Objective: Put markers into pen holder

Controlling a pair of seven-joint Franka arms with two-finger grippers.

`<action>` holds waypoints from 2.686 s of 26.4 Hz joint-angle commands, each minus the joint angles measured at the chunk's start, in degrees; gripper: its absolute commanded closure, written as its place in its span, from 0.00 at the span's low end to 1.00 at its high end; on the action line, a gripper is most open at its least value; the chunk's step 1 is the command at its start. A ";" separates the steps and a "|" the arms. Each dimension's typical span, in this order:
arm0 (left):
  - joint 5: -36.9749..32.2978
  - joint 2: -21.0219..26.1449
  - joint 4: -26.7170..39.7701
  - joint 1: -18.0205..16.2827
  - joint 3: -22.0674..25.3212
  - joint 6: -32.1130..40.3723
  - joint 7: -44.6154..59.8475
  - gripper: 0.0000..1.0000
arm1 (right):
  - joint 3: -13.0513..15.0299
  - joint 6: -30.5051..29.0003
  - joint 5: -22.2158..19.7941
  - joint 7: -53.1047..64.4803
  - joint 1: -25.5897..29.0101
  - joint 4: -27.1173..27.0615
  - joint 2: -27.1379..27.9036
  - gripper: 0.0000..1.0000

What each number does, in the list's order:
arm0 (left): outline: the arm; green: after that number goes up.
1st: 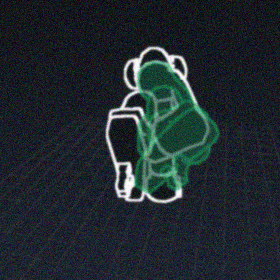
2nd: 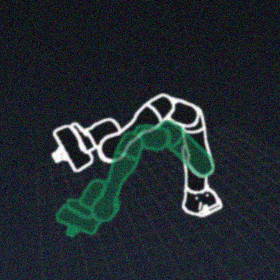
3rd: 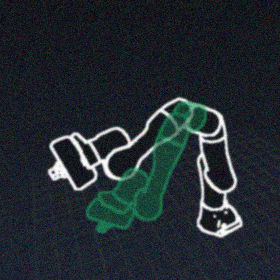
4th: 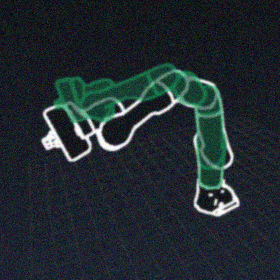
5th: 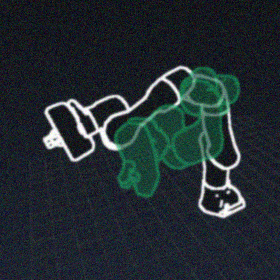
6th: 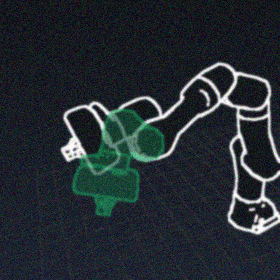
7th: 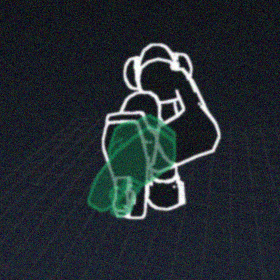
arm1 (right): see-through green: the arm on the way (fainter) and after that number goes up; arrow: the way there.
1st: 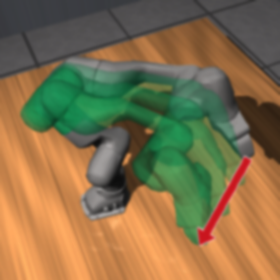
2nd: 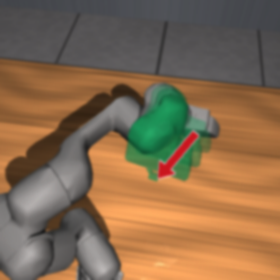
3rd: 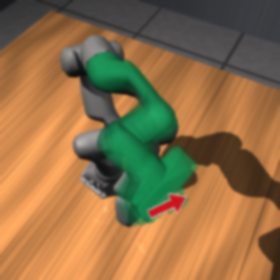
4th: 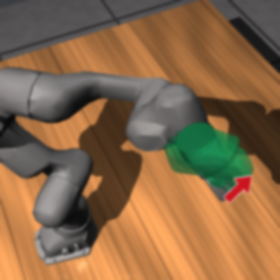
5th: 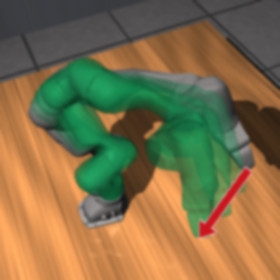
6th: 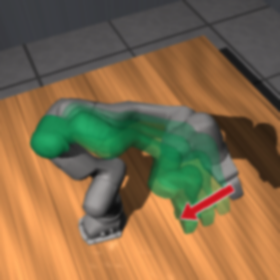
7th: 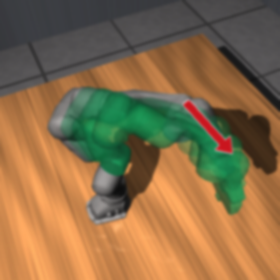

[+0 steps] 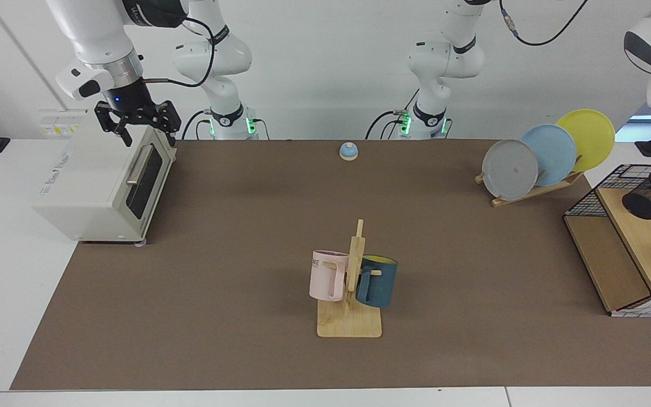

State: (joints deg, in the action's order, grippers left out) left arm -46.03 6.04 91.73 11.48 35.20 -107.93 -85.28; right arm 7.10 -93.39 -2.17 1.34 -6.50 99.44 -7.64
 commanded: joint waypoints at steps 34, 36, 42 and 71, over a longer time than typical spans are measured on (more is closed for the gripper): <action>19.29 -1.46 -0.67 2.23 -2.33 2.29 8.55 0.00 | -0.86 0.93 1.90 2.00 0.61 -0.91 0.00 0.00; 22.37 -1.73 -0.50 2.24 -3.30 2.12 9.86 0.00 | -0.86 0.93 1.90 2.00 0.61 -0.91 0.00 0.00; 29.67 -3.05 1.26 2.94 -8.74 6.41 25.66 0.00 | -0.86 0.93 1.90 2.00 0.61 -0.91 0.08 0.00; 49.28 -5.42 4.51 -10.51 -31.78 12.57 73.33 0.00 | -0.86 0.93 1.90 2.00 0.61 -0.91 0.00 0.00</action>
State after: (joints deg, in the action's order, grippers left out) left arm 1.89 2.02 94.91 3.56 6.73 -95.35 -13.54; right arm 6.40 -93.39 -1.28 1.40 -6.55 99.15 -7.64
